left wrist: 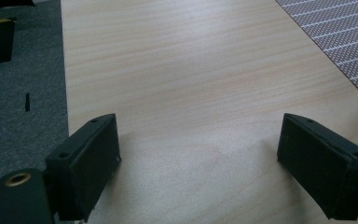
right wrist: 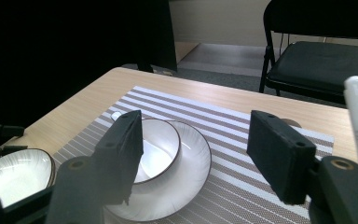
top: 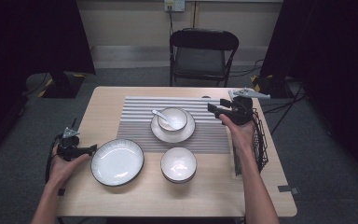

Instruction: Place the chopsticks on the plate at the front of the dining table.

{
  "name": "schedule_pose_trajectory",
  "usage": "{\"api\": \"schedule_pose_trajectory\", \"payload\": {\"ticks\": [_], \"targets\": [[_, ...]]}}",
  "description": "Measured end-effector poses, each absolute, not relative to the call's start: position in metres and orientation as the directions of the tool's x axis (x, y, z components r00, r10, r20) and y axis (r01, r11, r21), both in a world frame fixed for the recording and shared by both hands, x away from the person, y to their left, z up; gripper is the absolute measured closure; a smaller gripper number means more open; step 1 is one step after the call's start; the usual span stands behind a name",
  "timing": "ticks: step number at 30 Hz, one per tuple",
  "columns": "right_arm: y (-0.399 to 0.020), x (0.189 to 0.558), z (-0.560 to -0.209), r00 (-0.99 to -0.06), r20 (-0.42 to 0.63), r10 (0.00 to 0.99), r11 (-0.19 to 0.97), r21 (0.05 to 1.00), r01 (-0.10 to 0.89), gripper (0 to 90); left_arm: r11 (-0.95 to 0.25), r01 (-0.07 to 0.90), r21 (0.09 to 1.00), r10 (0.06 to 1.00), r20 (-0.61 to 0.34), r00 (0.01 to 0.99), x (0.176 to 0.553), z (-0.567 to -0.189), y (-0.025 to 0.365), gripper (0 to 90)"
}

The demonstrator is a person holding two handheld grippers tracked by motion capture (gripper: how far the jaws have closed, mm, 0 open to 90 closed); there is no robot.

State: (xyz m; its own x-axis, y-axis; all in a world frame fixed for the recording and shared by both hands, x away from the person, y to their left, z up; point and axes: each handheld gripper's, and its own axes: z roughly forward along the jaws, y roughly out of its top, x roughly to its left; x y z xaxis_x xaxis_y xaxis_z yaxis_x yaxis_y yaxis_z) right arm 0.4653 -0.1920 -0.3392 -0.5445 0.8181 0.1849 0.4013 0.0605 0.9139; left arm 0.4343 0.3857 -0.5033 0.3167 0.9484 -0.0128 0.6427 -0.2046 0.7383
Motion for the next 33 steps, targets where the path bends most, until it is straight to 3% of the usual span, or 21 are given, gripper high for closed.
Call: {"api": "schedule_pose_trajectory", "payload": {"ticks": [20,33], "targets": [[-0.232,0.474,-0.345,-0.433,0.212,0.876,0.008,0.892,0.452,38.1,-0.205,0.643,0.738,0.948,-0.013,0.317,0.434,-0.503,0.386,12.3],[-0.235,0.486,-0.354,-0.401,0.210,0.892,0.015,0.872,0.490,38.0,-0.210,0.643,0.737,0.948,-0.008,0.318,0.434,-0.503,0.386,12.4]]}}
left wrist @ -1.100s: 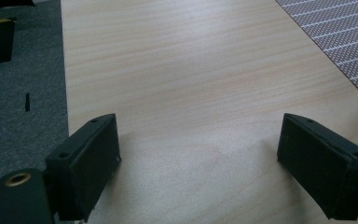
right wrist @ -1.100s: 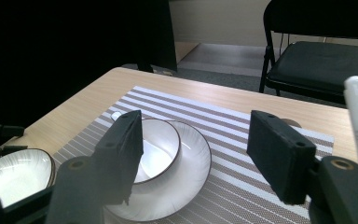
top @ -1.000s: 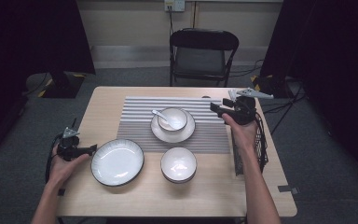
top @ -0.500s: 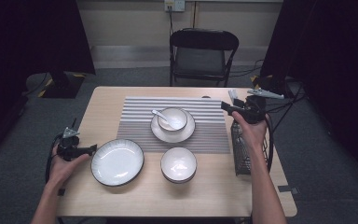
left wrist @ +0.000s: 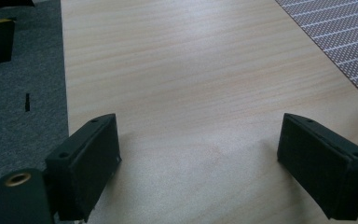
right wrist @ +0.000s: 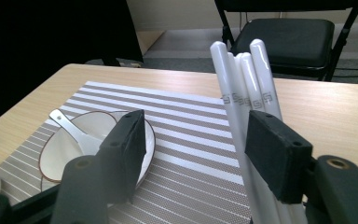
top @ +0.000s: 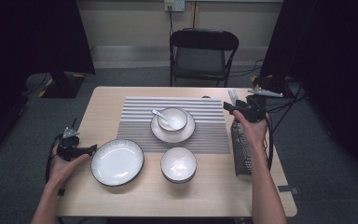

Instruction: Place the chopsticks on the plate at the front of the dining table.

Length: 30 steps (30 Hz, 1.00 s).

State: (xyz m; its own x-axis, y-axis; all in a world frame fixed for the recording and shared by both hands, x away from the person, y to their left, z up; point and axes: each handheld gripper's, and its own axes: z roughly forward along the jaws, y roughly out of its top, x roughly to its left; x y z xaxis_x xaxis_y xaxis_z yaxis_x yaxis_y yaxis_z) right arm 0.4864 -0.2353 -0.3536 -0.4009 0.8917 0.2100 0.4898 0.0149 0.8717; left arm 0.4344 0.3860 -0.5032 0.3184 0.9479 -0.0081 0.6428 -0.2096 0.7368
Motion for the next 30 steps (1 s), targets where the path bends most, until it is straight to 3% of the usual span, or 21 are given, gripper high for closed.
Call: {"api": "schedule_pose_trajectory", "payload": {"ticks": [13,30], "targets": [[-0.2318,0.4917,-0.3547,-0.389,0.191,0.901,0.039,0.859,0.511,37.4,-0.206,0.643,0.738,0.948,-0.012,0.317,0.4343,-0.5033,0.3858,12.3],[-0.2323,0.4828,-0.3528,-0.423,0.179,0.888,0.059,0.868,0.493,57.8,-0.205,0.643,0.738,0.948,-0.013,0.317,0.4343,-0.5033,0.3857,12.3]]}}
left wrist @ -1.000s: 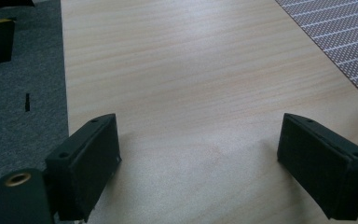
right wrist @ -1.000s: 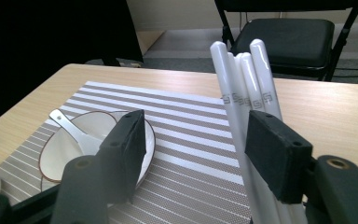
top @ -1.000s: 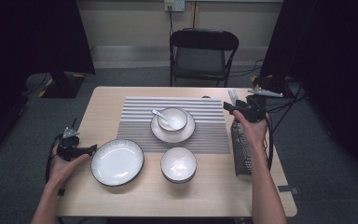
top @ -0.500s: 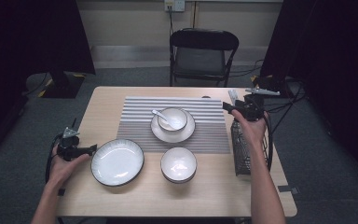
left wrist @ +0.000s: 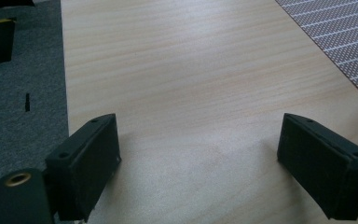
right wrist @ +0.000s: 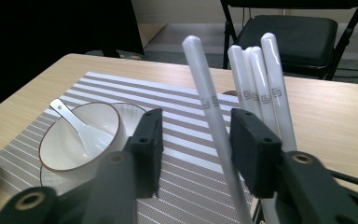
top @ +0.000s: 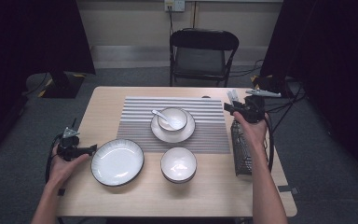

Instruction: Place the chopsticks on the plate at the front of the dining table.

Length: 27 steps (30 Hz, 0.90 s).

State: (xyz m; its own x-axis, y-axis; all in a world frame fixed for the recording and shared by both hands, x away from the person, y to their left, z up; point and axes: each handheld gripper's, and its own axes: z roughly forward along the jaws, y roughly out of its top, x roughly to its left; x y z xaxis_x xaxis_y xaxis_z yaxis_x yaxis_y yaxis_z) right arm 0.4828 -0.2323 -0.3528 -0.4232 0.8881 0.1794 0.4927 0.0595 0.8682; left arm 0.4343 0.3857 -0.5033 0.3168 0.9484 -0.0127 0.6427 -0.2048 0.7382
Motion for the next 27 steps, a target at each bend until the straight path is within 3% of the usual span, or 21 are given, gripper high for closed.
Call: {"api": "schedule_pose_trajectory", "payload": {"ticks": [17,27], "targets": [[-0.235,0.474,-0.360,-0.403,0.154,0.902,0.078,0.860,0.504,76.3,-0.205,0.643,0.738,0.948,-0.013,0.317,0.434,-0.503,0.386,12.3],[-0.235,0.471,-0.354,-0.390,0.132,0.911,0.075,0.878,0.473,79.4,-0.205,0.643,0.738,0.948,-0.013,0.317,0.434,-0.503,0.386,12.3]]}}
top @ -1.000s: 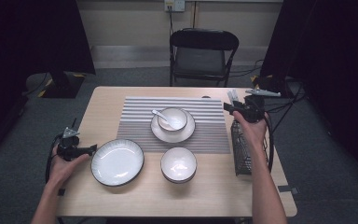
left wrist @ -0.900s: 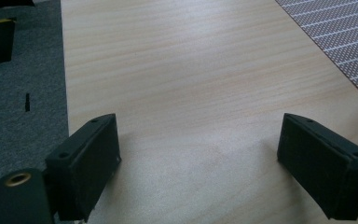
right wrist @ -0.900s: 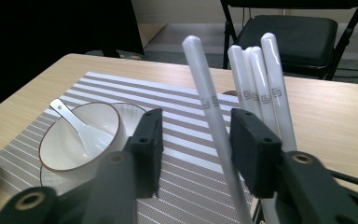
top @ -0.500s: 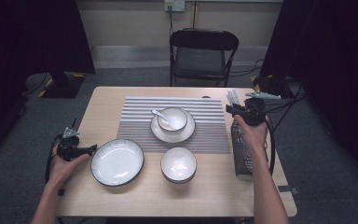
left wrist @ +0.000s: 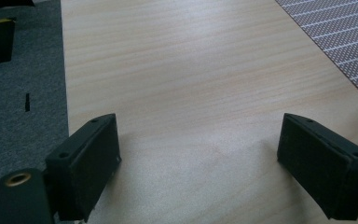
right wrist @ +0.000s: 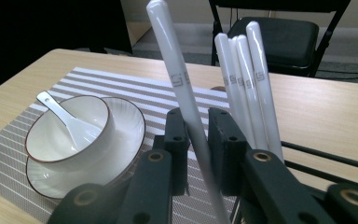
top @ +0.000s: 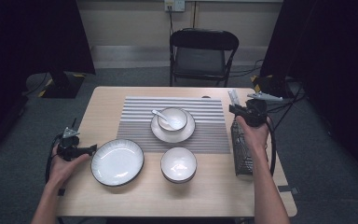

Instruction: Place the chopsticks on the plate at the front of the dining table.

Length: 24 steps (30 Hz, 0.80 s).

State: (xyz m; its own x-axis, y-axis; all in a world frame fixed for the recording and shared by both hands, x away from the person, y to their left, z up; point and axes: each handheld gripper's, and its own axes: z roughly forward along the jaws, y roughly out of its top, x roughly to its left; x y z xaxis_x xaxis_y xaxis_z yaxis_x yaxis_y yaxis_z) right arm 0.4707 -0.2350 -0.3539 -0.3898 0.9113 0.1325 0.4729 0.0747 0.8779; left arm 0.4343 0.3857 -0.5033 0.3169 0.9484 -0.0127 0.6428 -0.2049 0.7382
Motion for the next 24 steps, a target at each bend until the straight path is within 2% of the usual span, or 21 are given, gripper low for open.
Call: {"api": "schedule_pose_trajectory", "payload": {"ticks": [10,24], "targets": [[-0.2437,0.4651,-0.3506,-0.378,0.143,0.915,0.040,0.899,0.437,81.7,-0.205,0.643,0.738,0.948,-0.012,0.317,0.4343,-0.5033,0.3857,12.3],[-0.2418,0.4665,-0.3546,-0.360,0.115,0.926,0.060,0.896,0.439,82.8,-0.205,0.643,0.738,0.948,-0.013,0.317,0.4343,-0.5033,0.3857,12.3]]}}
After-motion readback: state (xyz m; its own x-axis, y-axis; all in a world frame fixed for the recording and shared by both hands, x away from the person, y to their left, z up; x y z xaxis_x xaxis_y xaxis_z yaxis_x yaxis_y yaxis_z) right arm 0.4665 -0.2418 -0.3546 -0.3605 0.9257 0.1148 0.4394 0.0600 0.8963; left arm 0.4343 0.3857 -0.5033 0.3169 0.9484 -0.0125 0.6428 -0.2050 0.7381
